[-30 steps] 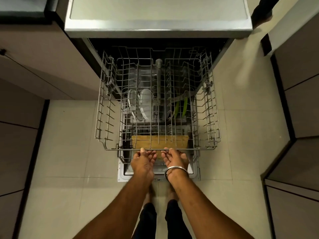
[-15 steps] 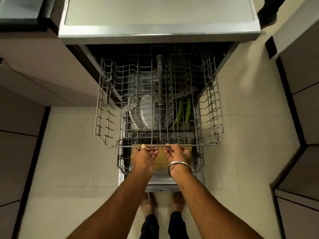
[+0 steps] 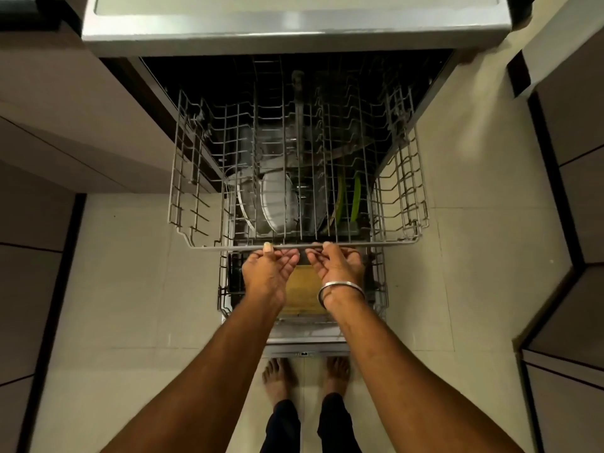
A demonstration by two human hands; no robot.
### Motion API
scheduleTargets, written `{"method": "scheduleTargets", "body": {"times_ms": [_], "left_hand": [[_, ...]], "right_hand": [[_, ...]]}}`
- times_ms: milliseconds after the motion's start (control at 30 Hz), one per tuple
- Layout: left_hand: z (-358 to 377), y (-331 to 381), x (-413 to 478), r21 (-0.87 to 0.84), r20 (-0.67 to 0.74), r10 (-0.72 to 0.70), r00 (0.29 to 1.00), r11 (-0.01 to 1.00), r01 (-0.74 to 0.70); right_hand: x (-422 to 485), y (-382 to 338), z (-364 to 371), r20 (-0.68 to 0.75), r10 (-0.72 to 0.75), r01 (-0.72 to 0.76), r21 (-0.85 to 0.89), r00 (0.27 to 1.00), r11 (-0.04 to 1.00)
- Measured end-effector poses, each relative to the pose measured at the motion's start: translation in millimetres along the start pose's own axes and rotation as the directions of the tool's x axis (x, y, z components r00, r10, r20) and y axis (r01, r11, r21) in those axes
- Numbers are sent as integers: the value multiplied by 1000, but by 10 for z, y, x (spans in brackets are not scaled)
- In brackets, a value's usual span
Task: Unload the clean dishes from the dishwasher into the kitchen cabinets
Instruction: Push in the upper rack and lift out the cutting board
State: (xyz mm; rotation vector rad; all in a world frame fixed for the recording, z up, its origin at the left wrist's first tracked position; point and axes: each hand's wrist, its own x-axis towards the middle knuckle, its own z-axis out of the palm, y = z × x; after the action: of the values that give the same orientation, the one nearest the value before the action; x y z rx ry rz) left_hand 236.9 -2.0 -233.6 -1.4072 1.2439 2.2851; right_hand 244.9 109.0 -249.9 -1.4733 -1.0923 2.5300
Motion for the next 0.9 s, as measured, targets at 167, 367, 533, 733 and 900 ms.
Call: {"method": "scheduleTargets", "body": {"times_ms": [167,367,533,733,900], "left_hand": [[279,182,161,18,24,2,1000,1000,-2],[423,288,389,27,59,29,998,999,-31],[528,338,577,9,53,43,998,999,-43],[757,494,785,43,82,48,995,998,-52],[855,517,943,66,70,50,996,996,-54]], "right_hand": [[228,-136,245,21,-26,26,-23,999,999],[459,-198,413,43,-29,30,-5,999,1000],[587,-227,529,61,-53,52,18,997,998],[836,-323,745,65,-56,53,40,996,998],[986,-331,847,84,-44,40,43,995,998]]}}
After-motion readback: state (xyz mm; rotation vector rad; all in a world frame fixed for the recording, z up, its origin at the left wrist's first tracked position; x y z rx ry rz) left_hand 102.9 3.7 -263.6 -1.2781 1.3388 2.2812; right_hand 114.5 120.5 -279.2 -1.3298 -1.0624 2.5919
